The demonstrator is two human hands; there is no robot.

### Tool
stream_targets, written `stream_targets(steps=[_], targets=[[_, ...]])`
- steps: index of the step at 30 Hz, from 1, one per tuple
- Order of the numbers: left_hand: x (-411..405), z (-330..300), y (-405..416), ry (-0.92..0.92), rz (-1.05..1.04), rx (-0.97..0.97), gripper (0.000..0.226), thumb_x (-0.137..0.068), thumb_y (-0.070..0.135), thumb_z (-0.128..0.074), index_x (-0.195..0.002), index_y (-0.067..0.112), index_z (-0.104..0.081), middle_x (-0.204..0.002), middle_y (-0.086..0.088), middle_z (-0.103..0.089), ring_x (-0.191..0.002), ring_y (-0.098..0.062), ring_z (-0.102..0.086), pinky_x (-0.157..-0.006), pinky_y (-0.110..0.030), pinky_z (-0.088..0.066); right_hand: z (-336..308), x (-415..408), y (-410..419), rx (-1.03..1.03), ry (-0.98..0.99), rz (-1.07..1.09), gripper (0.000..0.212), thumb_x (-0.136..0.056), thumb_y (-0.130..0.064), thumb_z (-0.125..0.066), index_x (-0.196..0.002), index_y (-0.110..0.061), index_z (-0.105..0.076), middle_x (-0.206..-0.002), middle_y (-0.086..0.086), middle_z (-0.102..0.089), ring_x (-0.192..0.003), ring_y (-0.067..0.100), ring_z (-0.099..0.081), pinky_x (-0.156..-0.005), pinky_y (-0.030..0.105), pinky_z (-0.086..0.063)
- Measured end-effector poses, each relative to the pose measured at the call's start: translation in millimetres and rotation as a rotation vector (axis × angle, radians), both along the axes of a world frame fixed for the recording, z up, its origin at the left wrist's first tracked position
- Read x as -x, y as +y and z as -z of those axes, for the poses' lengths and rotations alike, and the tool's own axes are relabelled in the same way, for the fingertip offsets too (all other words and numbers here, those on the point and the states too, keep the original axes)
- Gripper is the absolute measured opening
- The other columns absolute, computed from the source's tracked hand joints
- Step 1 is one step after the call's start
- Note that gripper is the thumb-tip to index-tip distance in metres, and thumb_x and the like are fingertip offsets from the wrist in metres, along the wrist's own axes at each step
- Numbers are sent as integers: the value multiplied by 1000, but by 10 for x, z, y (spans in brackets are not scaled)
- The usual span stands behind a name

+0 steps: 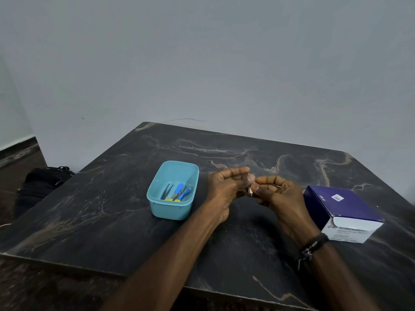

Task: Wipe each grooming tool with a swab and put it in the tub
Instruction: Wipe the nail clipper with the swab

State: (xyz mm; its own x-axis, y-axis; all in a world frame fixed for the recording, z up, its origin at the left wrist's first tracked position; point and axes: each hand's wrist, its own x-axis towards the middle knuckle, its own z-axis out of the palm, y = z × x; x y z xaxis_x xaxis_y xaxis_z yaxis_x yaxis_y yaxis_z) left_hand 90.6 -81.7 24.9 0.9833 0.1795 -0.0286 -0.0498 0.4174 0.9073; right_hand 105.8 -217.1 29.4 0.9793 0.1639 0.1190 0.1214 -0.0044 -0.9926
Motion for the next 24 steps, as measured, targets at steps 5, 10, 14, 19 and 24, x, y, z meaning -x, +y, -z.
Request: stream_targets(steps=[5,10,14,19,24], targets=[[-13,11,-12,1,8,5,13,-79,0,-72,-90,8,-71,-83,-7,-71,-80,-19,-66,-75,-34,-57,-6,0,-20,12,61,-95,21,-77,-6,-72,-98,-3,-66,-87,16,-75,-81,27,-72,-64,29,-52],[-35,30,12,13,28,13,9,-78,3,-74,-83,10,-70,-82,-7,-71,-82,-21,-67,-82,-41,-56,-10,2,-28,-6,49,-73,22,-77,-5,-72,-98,-3,-66,-86,15,-75,-78,24,-71,-66,30,-53],[-42,45,22,34,79,3,6,-79,5,-74,-82,9,-71,-76,-3,-73,-72,-16,-69,-67,-29,-59,-7,-12,-35,-62,73,-28,35,-65,-17,-78,-95,-4,-68,-83,13,-74,-76,25,-66,-70,35,-52],[-48,38,28,45,96,27,7,-79,7,-74,-84,7,-69,-76,-5,-72,-70,-15,-68,-59,-26,-57,-15,-33,-54,-82,122,-64,21,-74,-5,-74,-93,-3,-67,-81,12,-73,-74,22,-66,-67,31,-52],[-70,31,16,-9,38,56,13,-82,15,-70,-90,5,-68,-84,-8,-73,-75,-19,-69,-71,-38,-58,-49,4,-47,-10,156,-113,35,-63,-9,-75,-96,0,-66,-86,18,-73,-74,22,-70,-64,30,-51]])
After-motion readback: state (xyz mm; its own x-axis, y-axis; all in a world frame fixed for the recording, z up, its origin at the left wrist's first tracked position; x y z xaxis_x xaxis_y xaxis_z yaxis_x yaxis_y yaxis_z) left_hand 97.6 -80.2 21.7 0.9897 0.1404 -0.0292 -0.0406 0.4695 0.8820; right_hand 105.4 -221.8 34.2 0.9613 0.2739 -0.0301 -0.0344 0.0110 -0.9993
